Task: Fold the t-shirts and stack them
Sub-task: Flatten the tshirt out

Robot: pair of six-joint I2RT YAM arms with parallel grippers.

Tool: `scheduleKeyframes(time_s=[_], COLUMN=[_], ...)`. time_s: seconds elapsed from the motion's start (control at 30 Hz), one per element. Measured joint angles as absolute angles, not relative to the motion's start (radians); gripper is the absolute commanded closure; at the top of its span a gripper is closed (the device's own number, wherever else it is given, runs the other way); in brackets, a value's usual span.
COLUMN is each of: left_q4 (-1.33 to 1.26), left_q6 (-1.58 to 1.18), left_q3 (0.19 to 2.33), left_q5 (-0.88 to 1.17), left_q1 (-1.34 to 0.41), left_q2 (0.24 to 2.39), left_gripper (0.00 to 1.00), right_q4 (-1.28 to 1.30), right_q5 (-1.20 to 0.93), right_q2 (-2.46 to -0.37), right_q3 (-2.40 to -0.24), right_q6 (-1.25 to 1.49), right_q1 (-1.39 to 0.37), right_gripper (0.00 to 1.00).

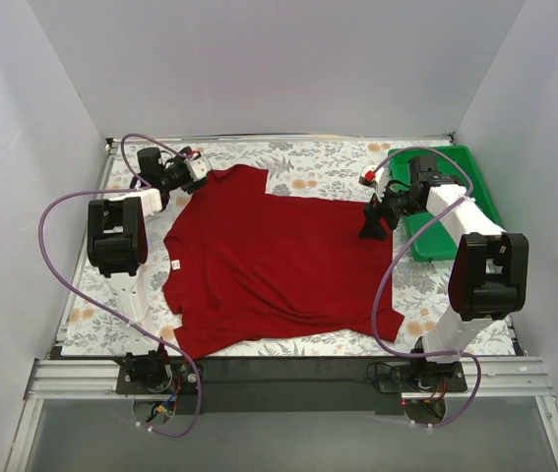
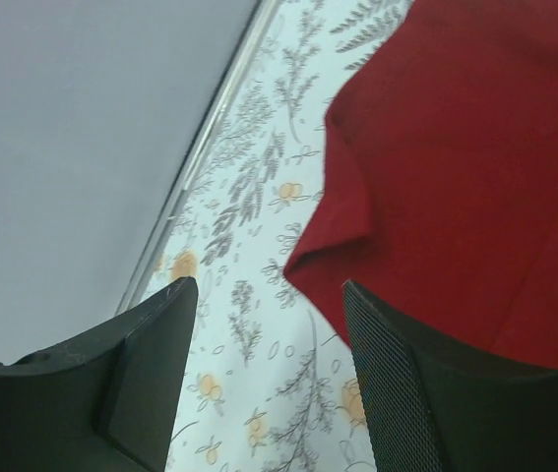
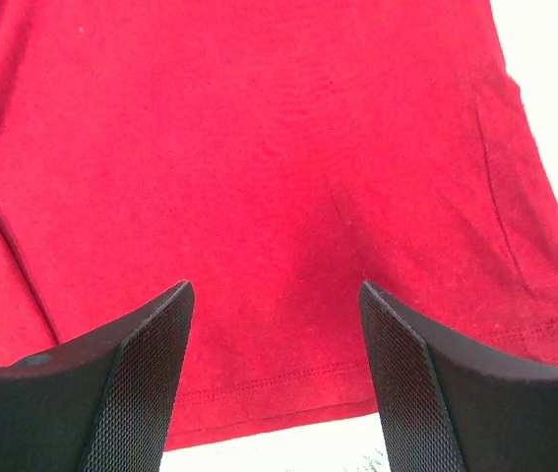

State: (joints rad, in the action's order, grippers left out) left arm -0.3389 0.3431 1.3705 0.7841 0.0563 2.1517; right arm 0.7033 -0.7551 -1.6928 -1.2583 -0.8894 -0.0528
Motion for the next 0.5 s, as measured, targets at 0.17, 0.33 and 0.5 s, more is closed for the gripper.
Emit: scheduleKeyframes(time_s=[0.17,0.33,0.5], left_q4=[-0.267,-0.225,-0.203], left_q6=[0.397,0.443,0.473], left_q3=[1.407,1.456,1.485], left_q5=[0.812,0.815,0.812], left_q1=[0.040,0.022,0.014], left_q2=[2.203,2.245,2.275], left_gripper=[0.43,0.43,0.44], right_q4=[0.702,0.703,0.703], right_q5=[-0.770,-0.774,-0.779], right_q2=[-1.674,-1.674,-1.674], right_q3=[-1.258,-1.258,-1.258], right_q6=[-0.890,-0.890,-0.890], right_q1=[-0.052,-0.049,-0.040], right_gripper=[0.37,0.37,0.38])
